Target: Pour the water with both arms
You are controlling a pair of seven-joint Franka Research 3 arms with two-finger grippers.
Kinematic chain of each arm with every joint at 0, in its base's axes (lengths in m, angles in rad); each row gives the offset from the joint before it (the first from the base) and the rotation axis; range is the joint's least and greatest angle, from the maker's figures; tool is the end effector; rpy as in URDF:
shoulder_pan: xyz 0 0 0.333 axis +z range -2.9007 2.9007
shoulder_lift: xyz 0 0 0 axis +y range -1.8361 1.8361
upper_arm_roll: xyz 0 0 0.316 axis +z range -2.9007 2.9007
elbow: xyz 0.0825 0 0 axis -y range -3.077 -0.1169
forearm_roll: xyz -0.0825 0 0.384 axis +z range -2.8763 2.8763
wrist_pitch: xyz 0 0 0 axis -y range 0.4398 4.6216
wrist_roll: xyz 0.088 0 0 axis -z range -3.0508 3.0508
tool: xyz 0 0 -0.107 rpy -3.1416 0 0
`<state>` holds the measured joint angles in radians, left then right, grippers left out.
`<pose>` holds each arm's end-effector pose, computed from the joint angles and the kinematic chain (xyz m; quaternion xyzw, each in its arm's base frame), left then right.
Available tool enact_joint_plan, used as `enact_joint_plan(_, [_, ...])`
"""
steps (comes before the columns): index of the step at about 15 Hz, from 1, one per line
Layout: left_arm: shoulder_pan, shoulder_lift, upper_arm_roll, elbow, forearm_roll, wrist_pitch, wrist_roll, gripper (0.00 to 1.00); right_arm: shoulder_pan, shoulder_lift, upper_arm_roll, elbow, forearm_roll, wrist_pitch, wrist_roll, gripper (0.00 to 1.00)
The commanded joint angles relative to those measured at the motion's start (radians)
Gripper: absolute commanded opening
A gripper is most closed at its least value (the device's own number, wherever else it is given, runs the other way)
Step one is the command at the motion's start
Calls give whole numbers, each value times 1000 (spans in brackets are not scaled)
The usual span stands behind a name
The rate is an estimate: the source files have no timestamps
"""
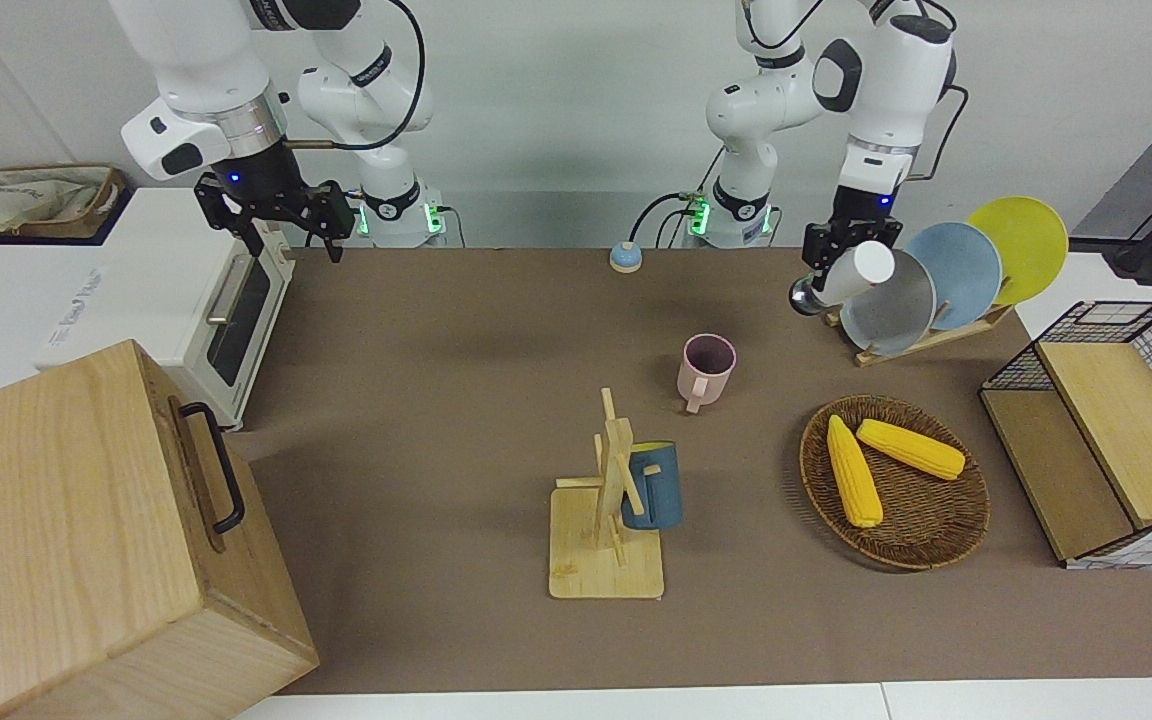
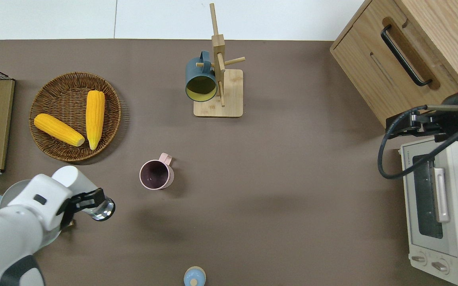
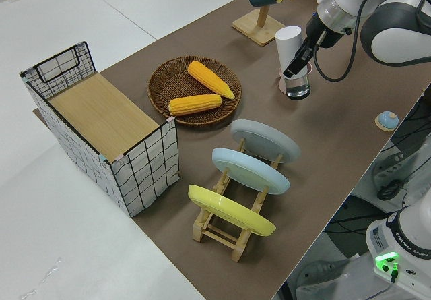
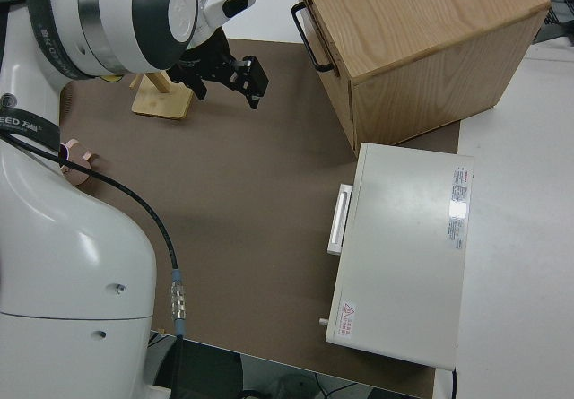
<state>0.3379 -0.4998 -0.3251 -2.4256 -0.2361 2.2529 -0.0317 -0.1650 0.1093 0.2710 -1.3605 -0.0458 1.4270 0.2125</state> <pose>0.4329 -0.0120 0.5088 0.9837 0.0881 0.1551 0.0246 0.5707 0.0451 0.6503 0.9982 -0.0565 -0.0179 0.0111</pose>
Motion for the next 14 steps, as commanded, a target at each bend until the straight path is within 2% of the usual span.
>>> enact_joint_plan(1, [142,79,-9,212,17,-30,93,0,-22,-13,14,-9,4,4,-15,992])
enact_joint_plan(6, [232,259,-8,547,126,-150,101,0,-22,-13,14,-9,6,4,-15,992])
enact_joint_plan(10, [262,340,-5,654,142,-144,150,0,-22,-13,14,-9,4,4,-18,992])
enact_joint_plan(13, [273,418,40,761,153,-144,193,0,-22,-13,14,-9,4,4,-15,992])
enact_joint_plan(14, [270,446,69,792,152,-141,226,0,-22,-13,14,-9,4,4,-15,992])
